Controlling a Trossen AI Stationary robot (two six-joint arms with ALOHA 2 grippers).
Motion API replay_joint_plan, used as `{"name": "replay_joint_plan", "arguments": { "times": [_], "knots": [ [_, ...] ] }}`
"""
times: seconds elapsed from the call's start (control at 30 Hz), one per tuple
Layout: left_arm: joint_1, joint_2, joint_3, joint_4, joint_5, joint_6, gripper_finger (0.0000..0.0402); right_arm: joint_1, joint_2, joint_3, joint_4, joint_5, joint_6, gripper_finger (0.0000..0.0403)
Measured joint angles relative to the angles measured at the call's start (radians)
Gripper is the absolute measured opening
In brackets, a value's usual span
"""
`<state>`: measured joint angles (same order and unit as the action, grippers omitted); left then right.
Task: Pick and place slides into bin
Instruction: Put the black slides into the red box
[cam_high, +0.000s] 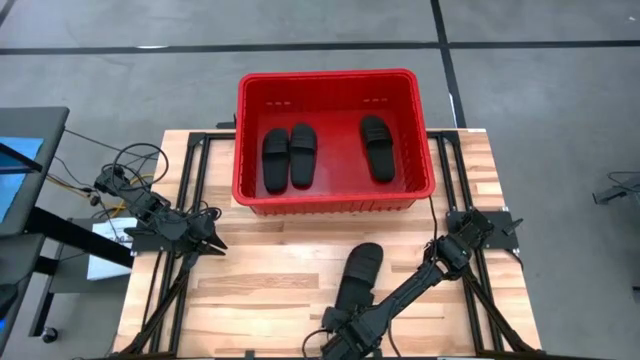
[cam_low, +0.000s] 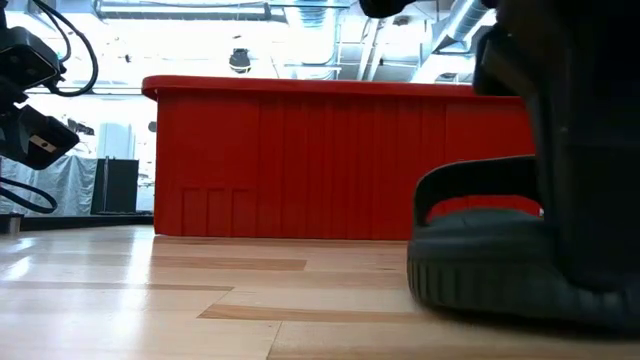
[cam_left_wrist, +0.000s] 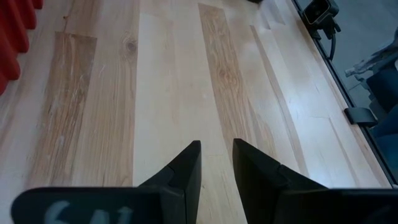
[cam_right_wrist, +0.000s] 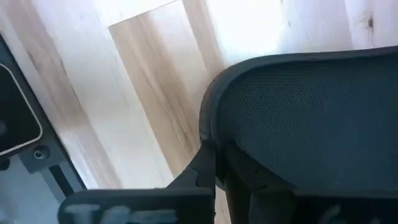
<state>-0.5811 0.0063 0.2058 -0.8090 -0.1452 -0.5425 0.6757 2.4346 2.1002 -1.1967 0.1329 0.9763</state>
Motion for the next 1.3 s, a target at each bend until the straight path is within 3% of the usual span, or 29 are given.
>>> {"name": "replay_joint_plan", "arguments": {
  "times": [0.57,0.93,1.3],
  "knots": [
    [0.000,0.000,0.000,0.000,0.000,0.000,0.0081,0.039,-0.019,0.053,-0.059,-0.094,0.023,0.0000],
    [0.000,0.000,0.000,0.000,0.000,0.000,0.0081,0.072,-0.020,0.254,-0.209,-0.049,0.048,0.0000],
    [0.000,0.000,0.000,0.000,0.000,0.000,0.0081,0.111,-0.095,0.249,-0.207,0.001,0.104,0.0000]
  ]
}}
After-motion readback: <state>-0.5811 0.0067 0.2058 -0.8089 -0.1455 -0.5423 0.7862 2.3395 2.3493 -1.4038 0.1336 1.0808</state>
